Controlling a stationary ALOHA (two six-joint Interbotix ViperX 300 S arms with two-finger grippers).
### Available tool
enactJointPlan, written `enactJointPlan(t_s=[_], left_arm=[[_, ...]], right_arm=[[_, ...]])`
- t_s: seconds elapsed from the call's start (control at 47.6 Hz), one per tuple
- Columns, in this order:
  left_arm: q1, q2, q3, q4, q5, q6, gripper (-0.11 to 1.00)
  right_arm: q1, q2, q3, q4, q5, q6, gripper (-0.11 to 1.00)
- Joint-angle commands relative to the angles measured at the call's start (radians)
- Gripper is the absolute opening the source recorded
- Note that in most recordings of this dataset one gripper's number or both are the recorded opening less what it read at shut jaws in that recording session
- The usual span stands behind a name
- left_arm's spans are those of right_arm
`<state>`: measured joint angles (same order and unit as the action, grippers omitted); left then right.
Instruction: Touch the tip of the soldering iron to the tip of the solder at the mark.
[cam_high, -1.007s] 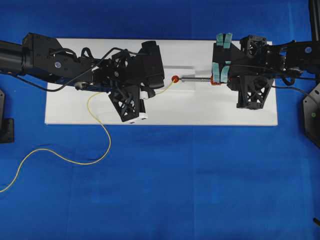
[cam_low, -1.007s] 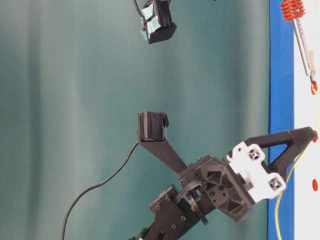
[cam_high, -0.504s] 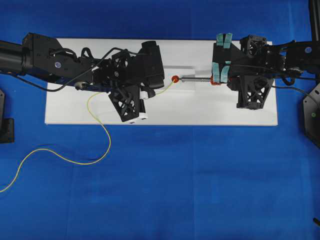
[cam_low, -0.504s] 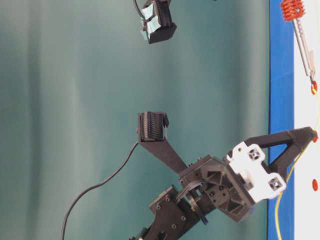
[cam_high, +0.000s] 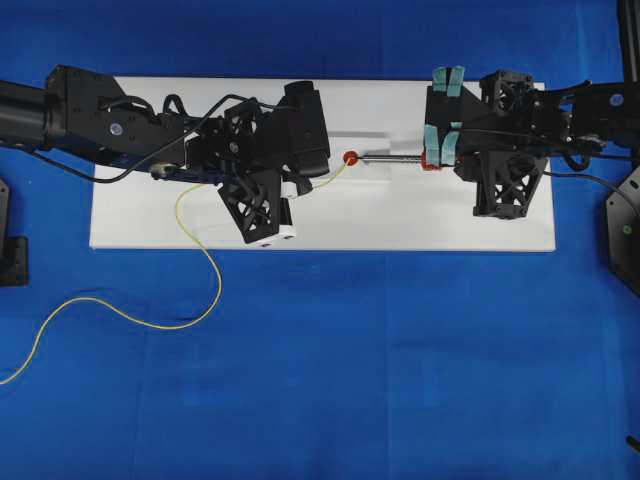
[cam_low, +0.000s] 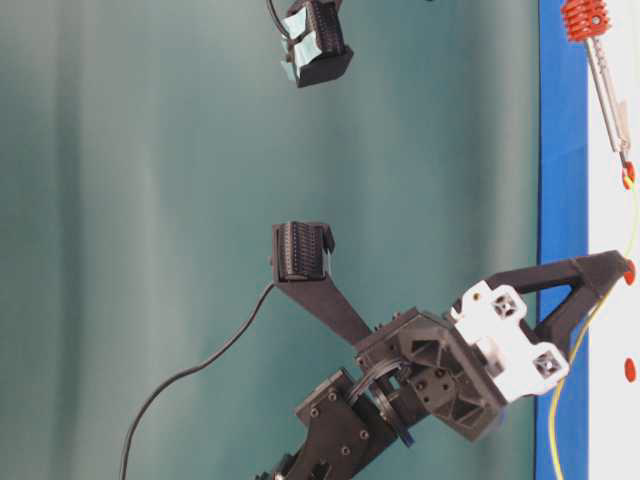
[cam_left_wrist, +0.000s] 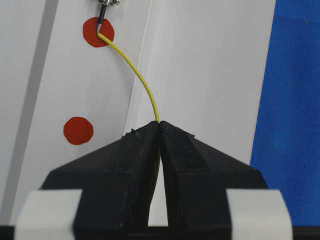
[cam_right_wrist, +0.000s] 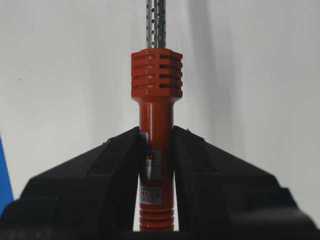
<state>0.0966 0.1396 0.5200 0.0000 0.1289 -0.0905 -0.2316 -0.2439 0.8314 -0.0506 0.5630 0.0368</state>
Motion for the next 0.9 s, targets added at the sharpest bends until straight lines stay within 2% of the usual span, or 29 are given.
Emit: enactJointPlan(t_s=[0.0,0.567,0.881], left_arm=[[0.002,-0.014,-0.023,0.003,-0.003,0.002,0.01],[0.002,-0.026,-0.020,0.003,0.002,0.005,0.01],[0.000,-0.169,0.051,0.003,0.014,0.008,0.01]], right_arm=[[-0.003,-0.006,-0.020,-0.002,-0.003,0.002,0.06],[-0.003,-0.006,-0.020,-0.002,-0.003,0.002,0.06],[-0.003,-0.006,-0.017,-0.002,-0.006,0.002,0.06]])
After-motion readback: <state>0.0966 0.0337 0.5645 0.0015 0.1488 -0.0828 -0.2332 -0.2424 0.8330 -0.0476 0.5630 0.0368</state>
